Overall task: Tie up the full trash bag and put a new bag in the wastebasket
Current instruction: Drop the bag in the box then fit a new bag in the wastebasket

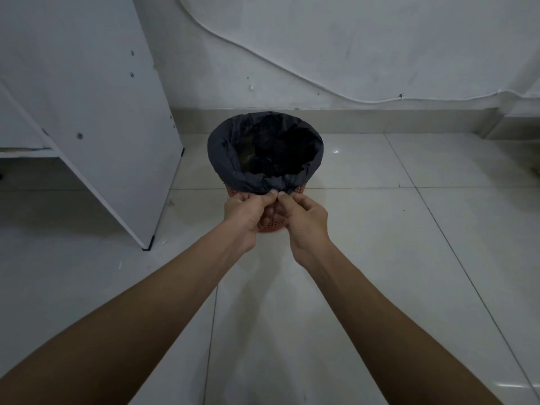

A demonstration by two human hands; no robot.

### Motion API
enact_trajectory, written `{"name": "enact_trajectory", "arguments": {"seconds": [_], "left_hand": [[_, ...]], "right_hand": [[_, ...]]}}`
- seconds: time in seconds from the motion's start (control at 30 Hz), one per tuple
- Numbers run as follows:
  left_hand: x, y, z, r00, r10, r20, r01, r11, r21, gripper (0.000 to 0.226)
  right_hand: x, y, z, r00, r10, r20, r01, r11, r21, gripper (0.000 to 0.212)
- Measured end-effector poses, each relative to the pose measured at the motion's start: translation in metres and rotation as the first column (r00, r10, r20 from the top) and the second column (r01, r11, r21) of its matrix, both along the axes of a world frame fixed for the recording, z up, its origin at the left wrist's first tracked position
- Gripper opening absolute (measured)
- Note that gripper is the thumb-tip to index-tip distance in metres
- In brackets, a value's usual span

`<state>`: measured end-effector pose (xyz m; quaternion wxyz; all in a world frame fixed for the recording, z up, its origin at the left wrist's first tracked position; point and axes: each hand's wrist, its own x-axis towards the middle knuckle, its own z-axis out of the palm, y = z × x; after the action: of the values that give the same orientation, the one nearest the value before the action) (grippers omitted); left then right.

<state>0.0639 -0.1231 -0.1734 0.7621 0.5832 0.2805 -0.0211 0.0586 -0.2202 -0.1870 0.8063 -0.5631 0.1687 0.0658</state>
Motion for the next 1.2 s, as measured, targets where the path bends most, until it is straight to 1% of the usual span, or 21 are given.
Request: {"name": "enact_trajectory", "arguments": {"seconds": [0.07, 0.13, 0.17, 0.23, 0.27, 0.3, 0.33, 0.4, 0.47, 0.53, 0.6, 0.7, 0.77, 0.83, 0.93, 0.97, 1.03, 1.1, 1.13, 1.2], "left_hand": [[-0.001, 0.002, 0.004, 0.999, -0.034, -0.025, 0.034, 0.999, 0.0, 0.037], [0.0, 0.005, 0.012, 0.992, -0.115, -0.055, 0.116, 0.993, 0.01, 0.033], [0.0, 0.006, 0.017, 0.986, -0.151, -0.076, 0.151, 0.989, -0.006, 0.03], [0.001, 0.009, 0.025, 0.975, -0.187, -0.118, 0.179, 0.981, -0.074, 0.037], [0.002, 0.011, 0.028, 0.972, -0.188, -0.143, 0.18, 0.981, -0.067, 0.039], [0.005, 0.012, 0.029, 0.968, -0.186, -0.169, 0.185, 0.982, -0.023, 0.036], [0.007, 0.013, 0.03, 0.964, -0.188, -0.19, 0.196, 0.98, 0.021, 0.031], [0.01, 0.015, 0.031, 0.959, -0.185, -0.215, 0.201, 0.978, 0.056, 0.024], [0.012, 0.016, 0.03, 0.954, -0.172, -0.244, 0.196, 0.977, 0.077, 0.025], [0.014, 0.016, 0.031, 0.946, -0.178, -0.27, 0.202, 0.978, 0.06, 0.028], [0.014, 0.015, 0.03, 0.943, -0.185, -0.278, 0.2, 0.979, 0.03, 0.03], [0.014, 0.014, 0.029, 0.942, -0.173, -0.286, 0.189, 0.982, 0.028, 0.029], [0.015, 0.011, 0.028, 0.943, -0.166, -0.287, 0.176, 0.984, 0.009, 0.029], [0.016, 0.007, 0.029, 0.949, -0.147, -0.28, 0.146, 0.989, -0.021, 0.022], [0.018, 0.005, 0.027, 0.961, -0.096, -0.26, 0.09, 0.995, -0.037, 0.016], [0.019, 0.005, 0.026, 0.963, -0.082, -0.256, 0.074, 0.996, -0.041, 0.015], [0.02, 0.004, 0.023, 0.968, -0.052, -0.247, 0.041, 0.998, -0.052, 0.018], [0.02, 0.002, 0.02, 0.97, -0.03, -0.24, 0.016, 0.998, -0.061, 0.019], [0.021, 0.001, 0.019, 0.972, -0.027, -0.235, 0.013, 0.998, -0.064, 0.018], [0.021, -0.001, 0.017, 0.975, -0.014, -0.22, 0.001, 0.998, -0.063, 0.016]], "right_hand": [[0.002, 0.002, 0.004, 0.999, -0.023, -0.042, 0.021, 0.999, -0.049, 0.023], [0.005, 0.003, 0.007, 0.997, -0.022, -0.069, 0.017, 0.997, -0.07, 0.023], [0.005, 0.003, 0.008, 0.997, -0.018, -0.078, 0.012, 0.996, -0.084, 0.02], [0.006, 0.003, 0.009, 0.996, -0.015, -0.088, 0.006, 0.995, -0.095, 0.01], [0.007, 0.003, 0.009, 0.996, -0.011, -0.094, 0.003, 0.996, -0.088, 0.007], [0.007, 0.004, 0.008, 0.995, -0.004, -0.098, -0.003, 0.997, -0.073, 0.008], [0.008, 0.004, 0.008, 0.995, -0.001, -0.103, -0.005, 0.999, -0.051, 0.009], [0.009, 0.006, 0.009, 0.993, -0.021, -0.114, 0.022, 1.0, 0.007, 0.008], [0.01, 0.009, 0.009, 0.991, -0.063, -0.118, 0.071, 0.996, 0.059, 0.01], [0.011, 0.012, 0.009, 0.988, -0.109, -0.111, 0.119, 0.988, 0.094, 0.015], [0.011, 0.015, 0.008, 0.983, -0.144, -0.112, 0.16, 0.976, 0.149, 0.015], [0.008, 0.019, 0.009, 0.97, -0.161, -0.182, 0.214, 0.923, 0.32, 0.015], [0.009, 0.02, 0.01, 0.958, -0.16, -0.236, 0.248, 0.876, 0.414, 0.026], [0.011, 0.021, 0.012, 0.956, -0.136, -0.259, 0.249, 0.843, 0.477, 0.028], [0.013, 0.023, 0.015, 0.962, -0.083, -0.262, 0.222, 0.799, 0.559, 0.017], [0.014, 0.025, 0.018, 0.964, -0.08, -0.253, 0.219, 0.779, 0.588, 0.018], [0.016, 0.03, 0.022, 0.97, -0.074, -0.233, 0.21, 0.744, 0.634, 0.031], [0.021, 0.033, 0.022, 0.966, -0.026, -0.259, 0.189, 0.753, 0.631, 0.039], [0.024, 0.033, 0.022, 0.963, 0.022, -0.267, 0.15, 0.782, 0.605, 0.038], [0.028, 0.03, 0.021, 0.955, 0.158, -0.249, 0.0, 0.845, 0.535, 0.029]]}}
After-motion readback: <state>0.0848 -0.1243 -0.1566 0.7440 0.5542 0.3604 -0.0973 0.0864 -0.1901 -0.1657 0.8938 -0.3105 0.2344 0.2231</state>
